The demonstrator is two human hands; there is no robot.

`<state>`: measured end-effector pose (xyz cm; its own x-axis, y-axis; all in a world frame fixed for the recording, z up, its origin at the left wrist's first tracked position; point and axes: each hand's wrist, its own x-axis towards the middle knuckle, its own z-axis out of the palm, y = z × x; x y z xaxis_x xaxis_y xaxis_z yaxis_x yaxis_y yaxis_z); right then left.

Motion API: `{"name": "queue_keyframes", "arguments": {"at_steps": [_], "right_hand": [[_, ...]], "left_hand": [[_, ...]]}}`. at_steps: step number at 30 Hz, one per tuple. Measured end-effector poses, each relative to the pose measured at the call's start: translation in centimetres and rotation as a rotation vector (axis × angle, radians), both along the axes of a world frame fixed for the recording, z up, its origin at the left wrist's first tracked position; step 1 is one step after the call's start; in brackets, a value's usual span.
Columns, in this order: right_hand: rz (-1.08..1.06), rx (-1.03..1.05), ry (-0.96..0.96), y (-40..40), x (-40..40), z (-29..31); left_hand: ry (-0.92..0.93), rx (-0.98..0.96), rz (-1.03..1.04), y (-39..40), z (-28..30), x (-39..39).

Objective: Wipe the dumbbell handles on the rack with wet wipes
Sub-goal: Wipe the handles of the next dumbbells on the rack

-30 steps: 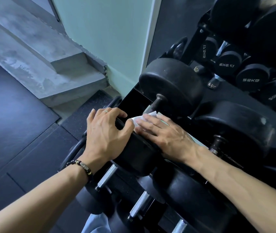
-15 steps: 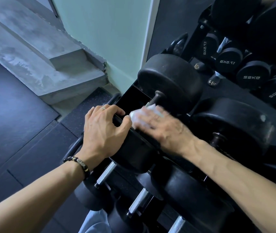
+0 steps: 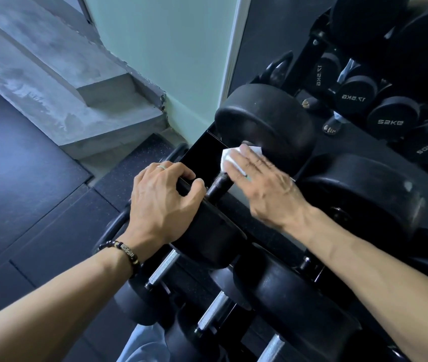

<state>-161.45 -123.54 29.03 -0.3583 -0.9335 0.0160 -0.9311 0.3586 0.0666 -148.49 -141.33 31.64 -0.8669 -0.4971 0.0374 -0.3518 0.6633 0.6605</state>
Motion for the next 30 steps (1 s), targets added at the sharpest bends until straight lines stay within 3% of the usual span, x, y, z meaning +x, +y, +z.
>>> {"name": "queue_keyframes", "arguments": {"at_steps": [3, 7, 12, 16, 20, 24, 30], "right_hand": [[0.183, 0.000, -0.007, 0.2, 1.1, -0.7], [0.006, 0.023, 0.052, -0.2, -0.8, 0.3], [0.144, 0.004, 0.058, -0.3, 1.1, -0.8], [-0.040, -0.036, 0.092, -0.4, 0.0, -0.3], [0.119, -0.020, 0.050, 0.0, 1.1, -1.2], [-0.044, 0.013, 0.126, -0.8, -0.4, -0.3], [-0.016, 0.061, 0.157, -0.9, -0.3, -0.3]], "left_hand": [[0.000, 0.000, -0.006, 0.1, 0.1, 0.0], [-0.002, 0.000, -0.004, 0.0, 0.0, 0.0], [-0.005, -0.007, -0.009, 0.1, -0.1, -0.2], [-0.009, -0.010, -0.003, 0.0, -0.2, -0.1], [-0.012, -0.018, -0.007, 0.0, -0.2, -0.1], [-0.012, -0.004, -0.008, 0.0, -0.1, 0.0], [-0.013, 0.000, -0.007, 0.0, 0.0, 0.0]]}}
